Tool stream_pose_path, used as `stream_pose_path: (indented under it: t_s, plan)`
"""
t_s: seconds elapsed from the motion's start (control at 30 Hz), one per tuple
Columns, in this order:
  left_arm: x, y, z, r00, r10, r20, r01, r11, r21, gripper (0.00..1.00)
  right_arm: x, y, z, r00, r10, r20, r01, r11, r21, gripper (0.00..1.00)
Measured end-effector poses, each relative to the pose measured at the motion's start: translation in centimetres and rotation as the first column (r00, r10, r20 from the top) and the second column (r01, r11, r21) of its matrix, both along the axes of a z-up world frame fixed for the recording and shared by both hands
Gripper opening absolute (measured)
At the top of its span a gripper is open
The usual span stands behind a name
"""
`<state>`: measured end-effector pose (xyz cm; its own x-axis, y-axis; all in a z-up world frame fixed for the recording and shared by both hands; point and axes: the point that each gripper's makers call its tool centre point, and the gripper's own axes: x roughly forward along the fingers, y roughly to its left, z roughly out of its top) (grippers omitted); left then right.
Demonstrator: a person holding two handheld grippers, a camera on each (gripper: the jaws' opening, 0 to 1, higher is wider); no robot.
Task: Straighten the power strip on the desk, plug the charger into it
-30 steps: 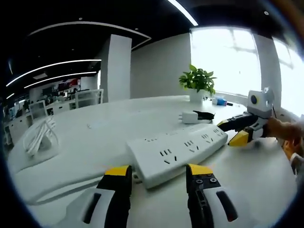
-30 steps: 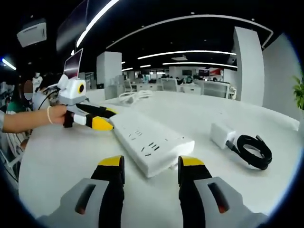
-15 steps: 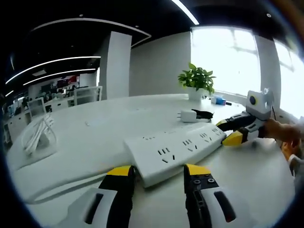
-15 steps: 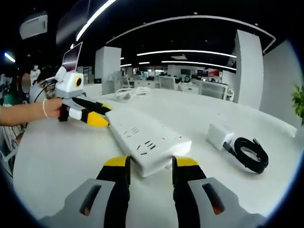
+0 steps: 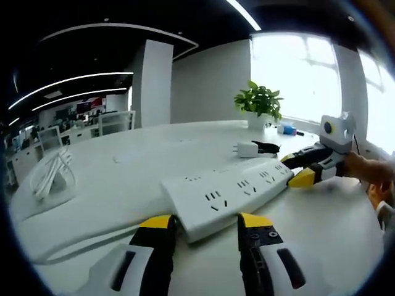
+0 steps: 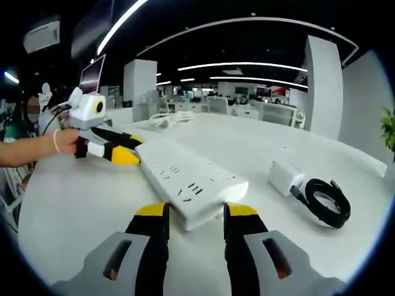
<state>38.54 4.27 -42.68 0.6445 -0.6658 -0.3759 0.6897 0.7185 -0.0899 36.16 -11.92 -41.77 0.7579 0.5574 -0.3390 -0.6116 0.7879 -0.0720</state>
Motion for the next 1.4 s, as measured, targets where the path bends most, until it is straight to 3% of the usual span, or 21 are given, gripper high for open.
stream_pose_path:
  t_s: [0.83, 1.4]
  plan:
    - [0.7, 0.7, 0.0, 0.999, 0.032, -0.024, -0.033, 0.999, 0.0, 0.33, 3.1, -0.1, -0.2, 0.999, 0.041, -0.03, -0.04, 0.998, 0.043, 0.33]
    - [0.6, 0.7, -0.2, 0.998, 0.05, -0.022, -0.05, 0.998, 0.03, 0.33, 4.7, -0.1, -0.3, 0.996, 0.081, -0.042, -0.08, 0.996, 0.028, 0.31]
